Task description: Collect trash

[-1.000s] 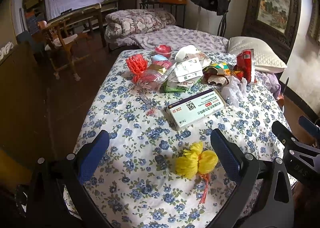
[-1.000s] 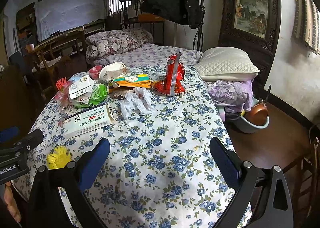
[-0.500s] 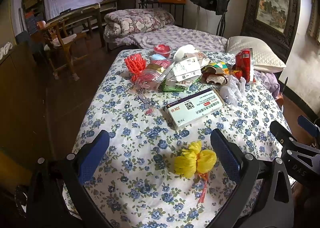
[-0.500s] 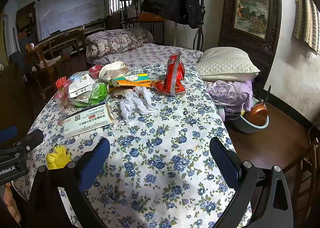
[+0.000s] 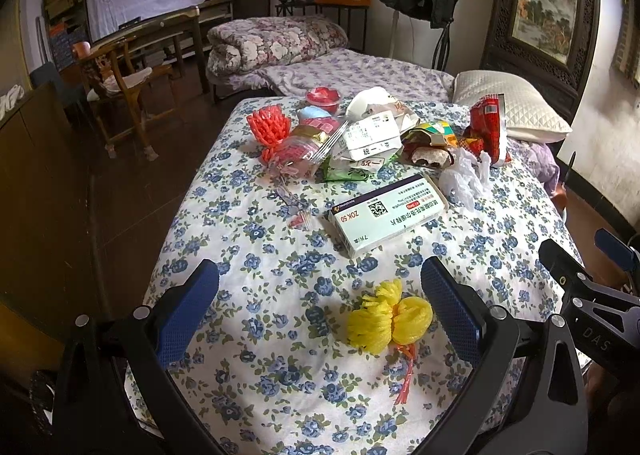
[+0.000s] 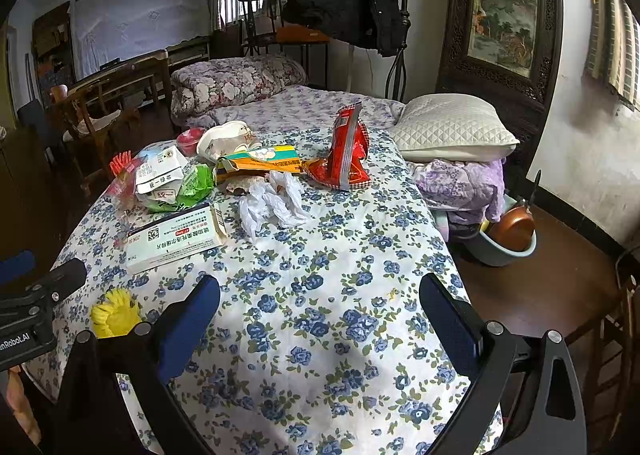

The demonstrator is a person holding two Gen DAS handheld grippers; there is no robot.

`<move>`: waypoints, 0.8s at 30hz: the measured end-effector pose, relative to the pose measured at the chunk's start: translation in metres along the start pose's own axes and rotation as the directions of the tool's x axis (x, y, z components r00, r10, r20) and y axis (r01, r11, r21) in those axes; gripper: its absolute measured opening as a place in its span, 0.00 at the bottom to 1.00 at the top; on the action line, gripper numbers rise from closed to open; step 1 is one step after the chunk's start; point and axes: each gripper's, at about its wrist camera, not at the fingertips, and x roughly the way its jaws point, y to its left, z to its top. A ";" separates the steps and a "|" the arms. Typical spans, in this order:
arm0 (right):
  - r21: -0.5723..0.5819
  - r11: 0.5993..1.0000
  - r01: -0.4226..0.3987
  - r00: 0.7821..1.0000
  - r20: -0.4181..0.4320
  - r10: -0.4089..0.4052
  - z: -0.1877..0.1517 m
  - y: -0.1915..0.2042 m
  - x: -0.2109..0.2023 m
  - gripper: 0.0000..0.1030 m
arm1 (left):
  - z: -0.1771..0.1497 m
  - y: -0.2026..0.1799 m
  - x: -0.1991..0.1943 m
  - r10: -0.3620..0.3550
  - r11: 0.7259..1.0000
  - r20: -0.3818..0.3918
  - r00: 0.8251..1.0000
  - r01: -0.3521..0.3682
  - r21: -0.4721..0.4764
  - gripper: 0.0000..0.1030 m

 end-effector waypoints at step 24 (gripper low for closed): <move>0.001 1.000 0.030 0.999 -0.035 -0.030 -0.002 -0.005 0.008 0.95 | -0.003 0.024 0.024 -0.063 0.994 -0.102 0.993 0.053 -0.095 0.94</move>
